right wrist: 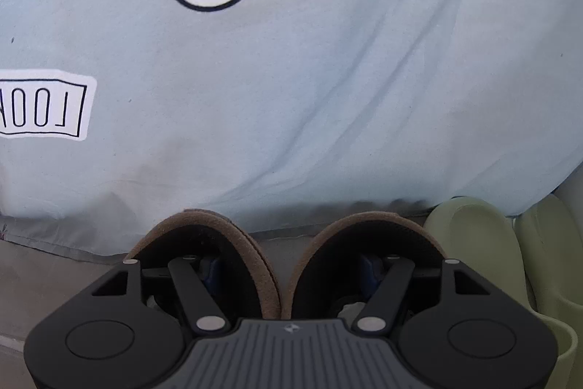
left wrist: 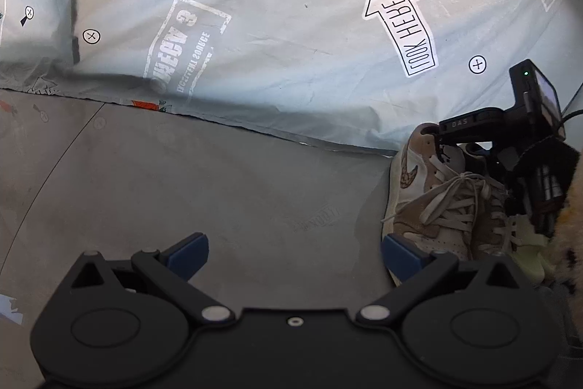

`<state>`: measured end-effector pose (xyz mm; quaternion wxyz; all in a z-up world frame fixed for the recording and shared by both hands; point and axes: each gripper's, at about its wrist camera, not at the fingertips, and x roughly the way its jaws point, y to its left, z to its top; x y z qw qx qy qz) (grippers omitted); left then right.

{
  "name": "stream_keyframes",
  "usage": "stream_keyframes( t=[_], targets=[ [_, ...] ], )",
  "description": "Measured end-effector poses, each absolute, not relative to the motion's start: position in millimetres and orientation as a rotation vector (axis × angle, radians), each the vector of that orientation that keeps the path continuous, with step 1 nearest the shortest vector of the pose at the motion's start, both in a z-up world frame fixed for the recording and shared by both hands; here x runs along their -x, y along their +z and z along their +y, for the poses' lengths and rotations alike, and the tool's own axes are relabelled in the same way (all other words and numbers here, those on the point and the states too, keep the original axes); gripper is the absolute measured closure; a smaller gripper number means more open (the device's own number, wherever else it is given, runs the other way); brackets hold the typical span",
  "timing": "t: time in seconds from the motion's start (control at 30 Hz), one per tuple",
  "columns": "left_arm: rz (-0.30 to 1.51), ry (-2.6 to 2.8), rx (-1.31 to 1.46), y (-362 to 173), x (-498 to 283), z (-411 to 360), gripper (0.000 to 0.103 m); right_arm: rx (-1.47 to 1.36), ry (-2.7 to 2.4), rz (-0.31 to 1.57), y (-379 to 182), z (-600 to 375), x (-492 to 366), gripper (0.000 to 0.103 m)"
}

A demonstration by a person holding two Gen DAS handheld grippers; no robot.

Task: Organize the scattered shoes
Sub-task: 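Lower the Jordan sneakers beside the green slides and open the right gripper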

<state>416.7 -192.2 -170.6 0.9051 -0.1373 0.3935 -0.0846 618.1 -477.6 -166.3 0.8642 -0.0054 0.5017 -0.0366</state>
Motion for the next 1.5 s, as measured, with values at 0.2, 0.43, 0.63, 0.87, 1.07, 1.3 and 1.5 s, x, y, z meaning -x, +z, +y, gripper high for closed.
stream_keyframes(
  t=[0.2, 0.43, 0.63, 0.87, 1.07, 1.3, 1.5],
  targets=[
    [0.793, -0.183, 0.319, -167, -424, -195, 0.001, -0.041, -0.004, 1.043, -134, -490, -606, 0.013],
    [0.82, -0.213, 0.354, -174, -402, -197, 0.001, -0.061, -0.06, 0.81, -110, -498, -528, 0.007],
    [0.818, -0.242, 0.32, -170, -373, -190, 0.001, 0.042, -0.168, 0.639, -149, -461, -419, 0.004],
    [0.835, -0.191, 0.304, -163, -345, -167, 0.001, 0.155, -0.015, 0.643, -195, -398, -390, 0.009],
    [0.825, -0.168, 0.289, -155, -332, -157, 0.001, 0.227, 0.001, 0.695, -205, -392, -414, 0.011],
    [0.807, -0.179, 0.278, -145, -320, -156, 0.001, 0.262, -0.038, 0.707, -199, -411, -416, 0.011],
    [0.766, -0.2, 0.279, -131, -305, -157, 0.001, 0.249, -0.054, 0.661, -181, -418, -394, 0.01]
  ],
)
